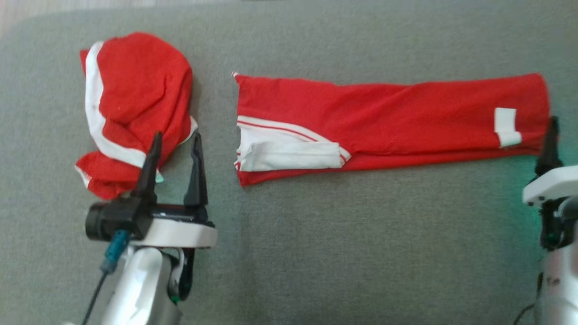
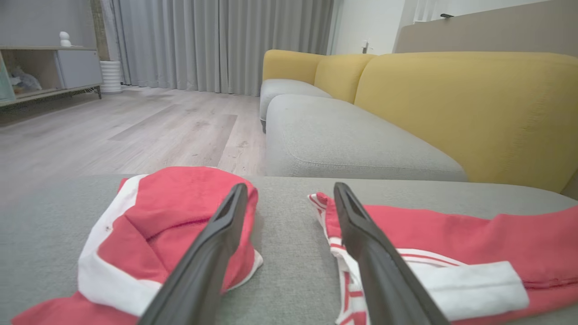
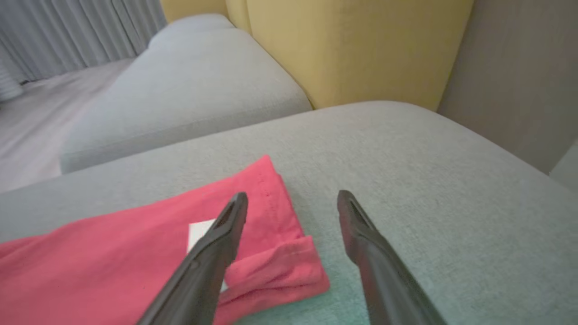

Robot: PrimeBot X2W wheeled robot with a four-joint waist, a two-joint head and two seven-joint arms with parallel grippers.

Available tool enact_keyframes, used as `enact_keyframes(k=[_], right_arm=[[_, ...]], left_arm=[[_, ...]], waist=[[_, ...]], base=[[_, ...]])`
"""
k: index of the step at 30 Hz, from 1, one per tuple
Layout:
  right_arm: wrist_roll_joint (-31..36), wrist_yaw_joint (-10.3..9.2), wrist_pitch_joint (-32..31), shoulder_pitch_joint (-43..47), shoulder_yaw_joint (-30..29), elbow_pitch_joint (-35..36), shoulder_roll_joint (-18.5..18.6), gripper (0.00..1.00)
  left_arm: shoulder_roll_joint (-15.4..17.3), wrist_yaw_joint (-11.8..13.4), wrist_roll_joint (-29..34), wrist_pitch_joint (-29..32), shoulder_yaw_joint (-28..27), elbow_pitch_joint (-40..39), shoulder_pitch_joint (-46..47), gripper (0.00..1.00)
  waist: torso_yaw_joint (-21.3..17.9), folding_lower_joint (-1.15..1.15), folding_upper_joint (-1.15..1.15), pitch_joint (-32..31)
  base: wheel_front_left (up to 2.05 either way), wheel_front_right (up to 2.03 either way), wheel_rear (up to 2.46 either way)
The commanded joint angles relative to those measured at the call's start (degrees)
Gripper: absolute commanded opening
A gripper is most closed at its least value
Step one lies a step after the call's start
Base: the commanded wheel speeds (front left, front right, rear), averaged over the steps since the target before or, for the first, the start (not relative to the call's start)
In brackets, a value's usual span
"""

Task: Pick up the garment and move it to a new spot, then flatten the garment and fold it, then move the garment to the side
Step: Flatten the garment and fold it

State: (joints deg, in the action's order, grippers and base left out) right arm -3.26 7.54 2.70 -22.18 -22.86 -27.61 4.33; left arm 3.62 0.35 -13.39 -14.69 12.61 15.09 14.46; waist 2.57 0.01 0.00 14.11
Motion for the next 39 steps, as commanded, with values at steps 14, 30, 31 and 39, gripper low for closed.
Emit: enact_keyframes(k=[14, 30, 31, 39], right_arm=[[7.8, -0.05, -8.59, -9.02, -9.16, -10.24, -1.22, 0.93], [8.75, -0.05, -7.86, -6.24, -11.86, -10.56, 4.64, 0.0], [8.94, -0.05, -7.9, -5.99, -12.34, -10.44, 5.3, 0.0], [8.3, -0.05, -7.99, -6.51, -10.34, -8.05, 5.98, 0.0]], left_arm=[[-0.5, -3.11, 3.26, -0.3, -4.82, -0.8, 4.56, 1.0], [-0.71, -4.12, 4.72, -0.3, -5.04, 0.14, 3.1, 1.0], [-0.72, -4.13, 4.73, -0.3, -4.79, 0.16, 2.84, 1.0], [-0.73, -3.82, 4.39, -0.3, -3.77, -0.19, 1.1, 1.0]], waist=[[2.04, -0.01, 0.0, 4.26], [-0.06, -0.01, 0.0, -1.52], [-0.12, -0.01, 0.0, -2.0], [0.0, -0.01, 0.0, -5.0]], base=[[0.0, 0.0, 0.0], [0.0, 0.0, 0.0], [0.0, 0.0, 0.0], [0.0, 0.0, 0.0]])
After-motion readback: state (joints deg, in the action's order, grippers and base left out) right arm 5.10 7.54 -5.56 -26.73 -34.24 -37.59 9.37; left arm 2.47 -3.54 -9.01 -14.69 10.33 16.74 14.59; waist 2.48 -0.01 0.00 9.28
